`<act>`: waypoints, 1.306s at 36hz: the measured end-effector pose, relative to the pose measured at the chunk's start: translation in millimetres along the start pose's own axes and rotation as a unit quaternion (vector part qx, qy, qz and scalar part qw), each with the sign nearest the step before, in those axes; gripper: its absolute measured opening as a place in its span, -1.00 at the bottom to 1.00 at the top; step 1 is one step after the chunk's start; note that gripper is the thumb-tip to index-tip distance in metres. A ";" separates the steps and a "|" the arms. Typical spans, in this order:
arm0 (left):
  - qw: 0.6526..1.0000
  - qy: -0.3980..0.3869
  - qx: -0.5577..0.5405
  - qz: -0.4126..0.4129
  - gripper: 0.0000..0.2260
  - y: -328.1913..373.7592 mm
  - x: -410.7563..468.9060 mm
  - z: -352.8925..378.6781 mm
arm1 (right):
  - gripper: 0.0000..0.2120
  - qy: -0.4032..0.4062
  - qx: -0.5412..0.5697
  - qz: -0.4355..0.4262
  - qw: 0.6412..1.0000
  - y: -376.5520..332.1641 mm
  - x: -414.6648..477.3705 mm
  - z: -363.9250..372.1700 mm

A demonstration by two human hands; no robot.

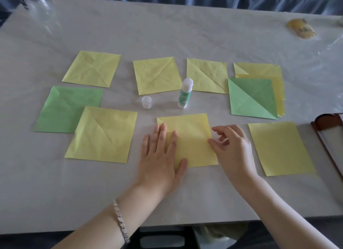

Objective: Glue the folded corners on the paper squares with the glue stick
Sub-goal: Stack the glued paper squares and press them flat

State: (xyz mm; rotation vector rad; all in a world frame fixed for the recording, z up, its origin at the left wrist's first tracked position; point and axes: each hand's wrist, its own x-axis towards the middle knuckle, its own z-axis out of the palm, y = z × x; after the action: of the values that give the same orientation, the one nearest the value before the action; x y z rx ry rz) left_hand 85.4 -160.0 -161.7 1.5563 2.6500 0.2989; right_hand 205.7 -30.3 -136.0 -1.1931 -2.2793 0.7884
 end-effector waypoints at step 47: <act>0.998 0.007 -0.060 0.036 -0.42 17.0 -14.9 3.1 | -0.55 -0.041 0.074 0.123 0.989 0.7 -4.3 -22.8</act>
State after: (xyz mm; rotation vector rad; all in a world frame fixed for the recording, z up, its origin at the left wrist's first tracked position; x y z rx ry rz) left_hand 107.7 -164.5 -162.2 1.6214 2.5375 0.4644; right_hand 222.4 -27.3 -120.2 -1.4112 -2.1185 1.0962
